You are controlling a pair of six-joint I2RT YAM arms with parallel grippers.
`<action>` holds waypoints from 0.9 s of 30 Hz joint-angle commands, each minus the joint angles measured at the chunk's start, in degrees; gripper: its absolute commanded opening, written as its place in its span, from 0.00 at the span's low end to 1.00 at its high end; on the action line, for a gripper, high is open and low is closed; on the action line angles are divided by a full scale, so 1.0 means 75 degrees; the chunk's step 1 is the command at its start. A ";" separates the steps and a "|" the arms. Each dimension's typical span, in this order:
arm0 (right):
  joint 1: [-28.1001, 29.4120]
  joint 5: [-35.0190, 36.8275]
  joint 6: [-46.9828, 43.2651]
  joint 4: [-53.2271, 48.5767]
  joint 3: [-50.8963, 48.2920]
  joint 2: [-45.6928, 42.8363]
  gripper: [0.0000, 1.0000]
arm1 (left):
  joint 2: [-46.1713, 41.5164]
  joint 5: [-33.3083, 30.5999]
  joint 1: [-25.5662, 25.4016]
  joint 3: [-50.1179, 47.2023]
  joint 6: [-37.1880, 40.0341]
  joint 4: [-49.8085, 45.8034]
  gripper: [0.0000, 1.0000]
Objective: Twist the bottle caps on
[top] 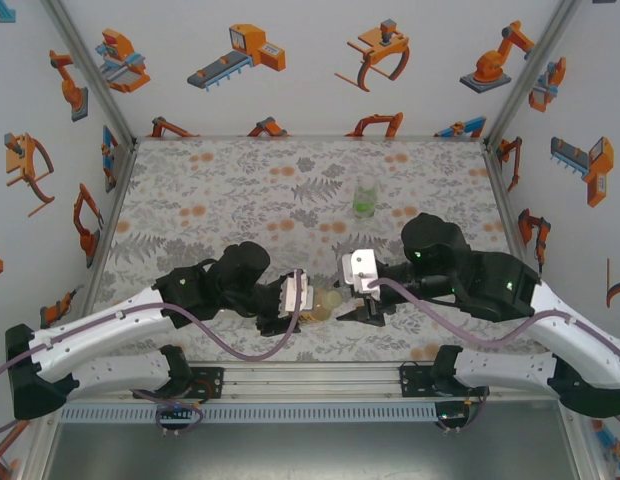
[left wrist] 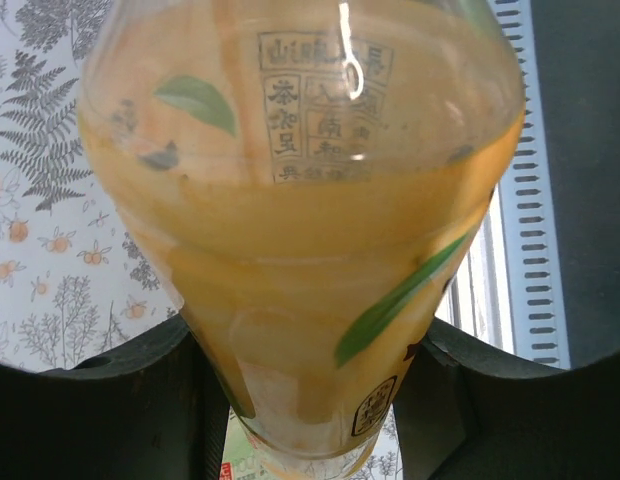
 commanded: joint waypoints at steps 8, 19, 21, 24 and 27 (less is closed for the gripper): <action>0.0011 -0.0333 -0.0606 0.0150 -0.0187 0.0084 0.45 | 0.0052 0.0498 -0.0025 0.0237 -0.0125 -0.0196 0.00; 0.0022 -0.0249 -0.0441 0.0372 -0.0327 0.0235 0.40 | -0.0005 0.0481 -0.0024 0.0180 -0.0162 -0.0150 0.00; 0.0035 -0.0183 -0.0396 0.0386 -0.0365 0.0231 0.38 | -0.0007 0.0466 -0.0027 0.0178 -0.0170 -0.0140 0.00; 0.0040 -0.0060 -0.0260 0.0376 -0.0416 0.0229 0.34 | -0.0005 0.0463 -0.0028 0.0179 -0.0151 -0.0115 0.00; 0.0054 0.0260 0.0175 0.0501 -0.0444 0.0204 0.22 | -0.0016 0.0382 -0.0024 0.0157 -0.0136 -0.0083 0.00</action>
